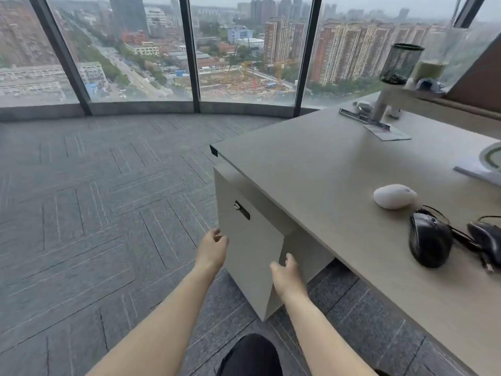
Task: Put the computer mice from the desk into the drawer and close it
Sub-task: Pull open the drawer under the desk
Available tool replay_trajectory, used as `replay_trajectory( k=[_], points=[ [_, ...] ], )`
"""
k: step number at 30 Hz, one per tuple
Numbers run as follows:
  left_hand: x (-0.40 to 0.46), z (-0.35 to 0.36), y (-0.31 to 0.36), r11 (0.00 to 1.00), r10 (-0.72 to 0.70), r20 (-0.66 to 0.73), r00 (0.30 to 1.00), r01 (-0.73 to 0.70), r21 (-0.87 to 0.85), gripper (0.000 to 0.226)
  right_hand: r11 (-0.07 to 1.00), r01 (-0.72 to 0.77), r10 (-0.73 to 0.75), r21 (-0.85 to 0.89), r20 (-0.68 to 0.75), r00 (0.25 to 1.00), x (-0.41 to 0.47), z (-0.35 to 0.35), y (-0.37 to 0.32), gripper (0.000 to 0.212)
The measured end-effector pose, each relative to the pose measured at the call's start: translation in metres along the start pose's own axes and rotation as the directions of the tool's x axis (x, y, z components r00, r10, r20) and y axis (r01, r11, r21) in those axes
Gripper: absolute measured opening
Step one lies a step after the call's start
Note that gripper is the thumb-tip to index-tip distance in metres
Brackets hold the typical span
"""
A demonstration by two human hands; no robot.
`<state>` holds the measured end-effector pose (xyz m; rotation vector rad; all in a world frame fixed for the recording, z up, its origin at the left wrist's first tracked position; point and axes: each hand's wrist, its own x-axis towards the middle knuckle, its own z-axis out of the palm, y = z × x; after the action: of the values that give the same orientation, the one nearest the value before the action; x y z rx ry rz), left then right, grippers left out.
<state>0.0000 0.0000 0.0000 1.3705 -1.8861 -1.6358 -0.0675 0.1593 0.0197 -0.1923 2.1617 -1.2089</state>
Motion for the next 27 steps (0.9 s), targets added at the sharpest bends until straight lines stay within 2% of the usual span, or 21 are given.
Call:
replay_trajectory(
  k=[2,5,9,10,14,17,22,25,27],
  points=[
    [0.016,0.011,0.003,0.994,-0.059,0.008,0.998,0.059,-0.095,0.049,1.000,-0.014,0.015,0.024,-0.027,1.000,0.014,0.000,-0.002,0.063],
    [0.048,0.030,0.017,0.967,-0.109,0.040,0.993,0.115,-0.228,0.044,0.999,-0.004,0.009,0.054,-0.089,0.996,0.031,0.004,-0.003,0.054],
    [0.093,0.049,0.035,0.915,-0.176,0.006,0.984,0.166,-0.369,0.019,0.993,-0.005,0.026,0.118,-0.174,0.984,0.040,0.016,-0.001,0.045],
    [0.104,0.052,0.037,0.904,-0.197,-0.007,0.980,0.179,-0.388,0.020,0.992,-0.005,0.029,0.125,-0.190,0.981,0.040,0.018,0.000,0.044],
    [0.131,0.061,0.037,0.899,-0.254,-0.062,0.965,0.212,-0.383,0.023,0.980,0.010,0.035,0.200,-0.220,0.975,0.038,0.028,0.001,0.048],
    [0.140,0.063,0.033,0.867,-0.288,-0.047,0.957,0.239,-0.438,0.014,0.974,0.028,0.031,0.226,-0.253,0.967,0.041,0.033,0.004,0.056],
    [0.144,0.059,0.030,0.859,-0.292,-0.041,0.956,0.243,-0.451,0.023,0.975,0.048,0.014,0.216,-0.279,0.960,0.038,0.034,0.006,0.053],
    [0.139,0.053,0.029,0.864,-0.285,-0.041,0.958,0.238,-0.444,0.013,0.979,0.055,-0.004,0.195,-0.252,0.968,0.033,0.036,0.011,0.055],
    [0.132,0.042,0.024,0.853,-0.298,-0.035,0.954,0.250,-0.459,0.016,0.987,0.068,-0.034,0.148,-0.223,0.974,0.024,0.039,0.015,0.052]
  ],
)
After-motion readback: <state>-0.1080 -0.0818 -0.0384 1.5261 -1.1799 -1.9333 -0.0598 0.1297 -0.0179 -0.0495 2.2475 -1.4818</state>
